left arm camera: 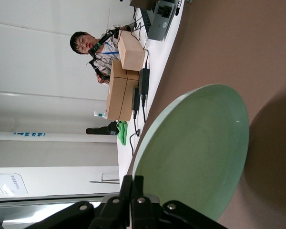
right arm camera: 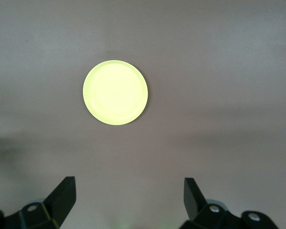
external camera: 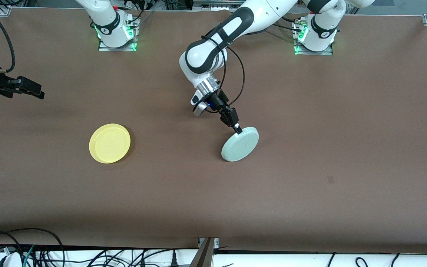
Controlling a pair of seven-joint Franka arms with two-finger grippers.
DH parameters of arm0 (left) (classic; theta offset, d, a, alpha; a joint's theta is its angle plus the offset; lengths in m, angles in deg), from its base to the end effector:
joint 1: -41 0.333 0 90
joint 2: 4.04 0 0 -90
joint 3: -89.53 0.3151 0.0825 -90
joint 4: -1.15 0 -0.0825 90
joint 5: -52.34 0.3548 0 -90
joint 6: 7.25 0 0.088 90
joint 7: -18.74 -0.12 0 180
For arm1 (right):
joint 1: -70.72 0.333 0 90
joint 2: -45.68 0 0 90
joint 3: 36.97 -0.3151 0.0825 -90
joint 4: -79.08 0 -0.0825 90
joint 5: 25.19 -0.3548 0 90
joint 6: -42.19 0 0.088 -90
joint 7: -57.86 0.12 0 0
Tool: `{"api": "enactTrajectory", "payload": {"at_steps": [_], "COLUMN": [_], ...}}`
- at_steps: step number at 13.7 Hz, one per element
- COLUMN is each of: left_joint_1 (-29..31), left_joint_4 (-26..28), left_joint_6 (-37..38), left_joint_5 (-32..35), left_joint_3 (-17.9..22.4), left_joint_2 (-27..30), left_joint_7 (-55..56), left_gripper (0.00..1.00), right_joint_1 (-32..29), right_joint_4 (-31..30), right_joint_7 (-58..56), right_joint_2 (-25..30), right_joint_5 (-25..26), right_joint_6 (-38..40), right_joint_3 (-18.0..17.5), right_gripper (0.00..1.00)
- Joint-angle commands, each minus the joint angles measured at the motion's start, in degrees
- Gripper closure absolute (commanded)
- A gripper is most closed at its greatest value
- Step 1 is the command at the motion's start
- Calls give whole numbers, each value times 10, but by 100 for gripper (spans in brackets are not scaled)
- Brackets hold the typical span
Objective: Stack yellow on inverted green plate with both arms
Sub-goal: 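Lower the inverted green plate onto the table with the left gripper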
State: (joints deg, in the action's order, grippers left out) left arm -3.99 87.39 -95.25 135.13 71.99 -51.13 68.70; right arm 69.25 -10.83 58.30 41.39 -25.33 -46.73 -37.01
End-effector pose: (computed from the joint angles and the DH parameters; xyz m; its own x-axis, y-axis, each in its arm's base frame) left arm 0.4396 -0.4947 0.2256 0.6556 -0.7480 0.1033 -0.1518 -0.2646 -0.9523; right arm 0.5422 -0.0133 0.5698 0.9952 -0.0325 -0.0920 -0.0328 -0.9995 -0.0018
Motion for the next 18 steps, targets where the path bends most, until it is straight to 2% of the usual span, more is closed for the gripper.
{"api": "enactTrajectory", "payload": {"at_steps": [1,2,3,4,5,6,7,14,18], "left_joint_1": [1,2,2,2,3,3,3,26,97], "left_joint_4": [-33,-39,-48,-56,-62,-75,-84,-129,-138], "left_joint_6": [-25,-32,-36,-52,-64,-72,-83,-146,-152], "left_joint_5": [-50,-68,-86,-107,-130,-154,-179,-339,-433], "left_joint_3": [-16,-27,-28,-28,-28,-28,-28,-29,-28], "left_joint_2": [-31,-36,-40,-40,-39,-40,-40,-31,20], "left_joint_7": [30,38,41,41,41,41,42,95,81], "left_gripper": [100,92,50,20,18,12,0,0,0], "right_joint_1": [-4,-3,-3,-3,-3,-3,-3,-4,-3], "right_joint_4": [3,3,3,3,3,3,3,3,3], "right_joint_7": [1,1,1,1,1,2,2,3,8], "right_joint_2": [1,1,1,1,1,1,2,1,0], "right_joint_5": [-9,-9,-9,-9,-9,-9,-9,-9,-8], "right_joint_6": [7,7,7,7,6,6,7,8,8], "right_joint_3": [0,0,0,0,0,0,-1,0,8], "right_gripper": [0,0,0,0,0,0,0,0,0]}}
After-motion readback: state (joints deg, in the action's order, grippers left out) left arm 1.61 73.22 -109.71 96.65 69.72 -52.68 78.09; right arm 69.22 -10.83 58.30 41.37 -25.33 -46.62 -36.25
